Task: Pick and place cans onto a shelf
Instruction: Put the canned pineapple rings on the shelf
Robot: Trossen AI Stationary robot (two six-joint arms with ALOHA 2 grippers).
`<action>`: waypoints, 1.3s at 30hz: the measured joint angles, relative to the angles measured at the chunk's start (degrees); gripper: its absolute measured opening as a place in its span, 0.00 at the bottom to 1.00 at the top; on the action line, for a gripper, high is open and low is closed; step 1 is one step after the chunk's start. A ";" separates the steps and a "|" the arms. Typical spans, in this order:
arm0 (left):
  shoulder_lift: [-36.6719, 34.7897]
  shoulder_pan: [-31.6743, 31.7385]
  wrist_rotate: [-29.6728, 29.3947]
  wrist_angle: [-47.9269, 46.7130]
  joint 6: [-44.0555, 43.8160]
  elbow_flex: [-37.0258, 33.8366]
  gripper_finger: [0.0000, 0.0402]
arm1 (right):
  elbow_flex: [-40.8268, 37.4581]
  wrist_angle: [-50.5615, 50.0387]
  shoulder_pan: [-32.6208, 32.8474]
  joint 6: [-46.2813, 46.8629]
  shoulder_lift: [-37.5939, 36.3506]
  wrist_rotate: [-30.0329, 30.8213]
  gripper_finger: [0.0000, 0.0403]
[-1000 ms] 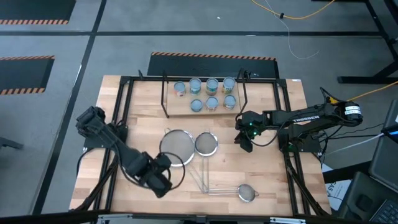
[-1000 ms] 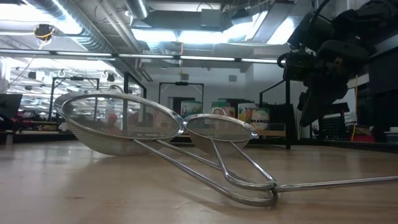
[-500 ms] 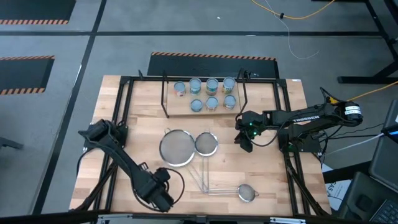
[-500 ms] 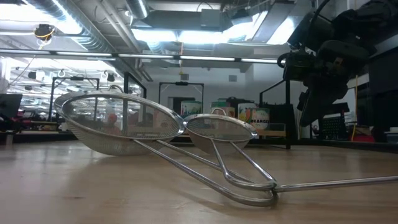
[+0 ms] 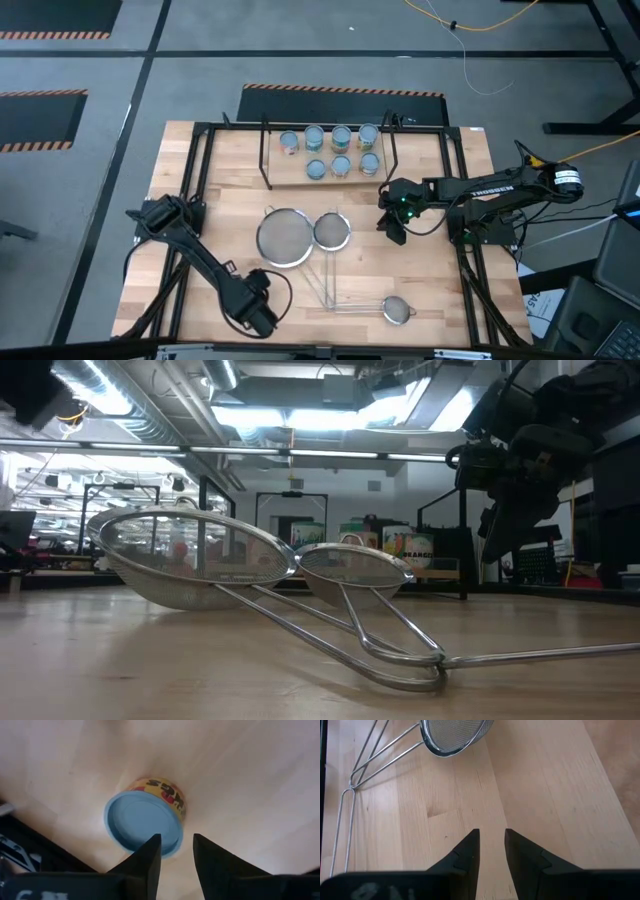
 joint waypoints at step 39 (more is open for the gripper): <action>-0.02 2.88 1.12 5.61 27.82 12.80 0.01 | 0.00 0.00 0.00 0.02 0.00 0.00 0.24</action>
